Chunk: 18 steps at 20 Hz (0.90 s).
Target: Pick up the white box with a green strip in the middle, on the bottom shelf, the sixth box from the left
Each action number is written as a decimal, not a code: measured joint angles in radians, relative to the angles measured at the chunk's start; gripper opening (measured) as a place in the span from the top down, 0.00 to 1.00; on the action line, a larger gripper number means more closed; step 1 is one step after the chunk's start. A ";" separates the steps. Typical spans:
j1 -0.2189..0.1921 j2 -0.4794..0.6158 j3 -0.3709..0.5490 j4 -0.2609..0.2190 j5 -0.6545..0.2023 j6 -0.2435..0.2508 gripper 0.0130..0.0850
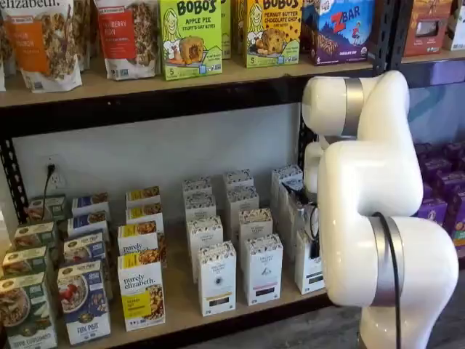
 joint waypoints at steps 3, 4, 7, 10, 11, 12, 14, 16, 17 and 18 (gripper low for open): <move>0.002 -0.030 0.051 -0.024 -0.027 0.024 0.50; 0.003 -0.043 0.073 -0.034 -0.037 0.034 0.50; 0.009 -0.098 0.161 -0.065 -0.069 0.070 0.50; 0.018 -0.168 0.268 -0.076 -0.101 0.091 0.50; 0.021 -0.195 0.311 -0.080 -0.121 0.098 0.50; 0.024 -0.222 0.352 -0.075 -0.138 0.097 0.50; 0.030 -0.282 0.441 -0.066 -0.177 0.096 0.50; 0.039 -0.350 0.531 -0.049 -0.202 0.089 0.50; 0.046 -0.391 0.577 -0.035 -0.201 0.083 0.50; 0.051 -0.425 0.618 -0.035 -0.204 0.088 0.50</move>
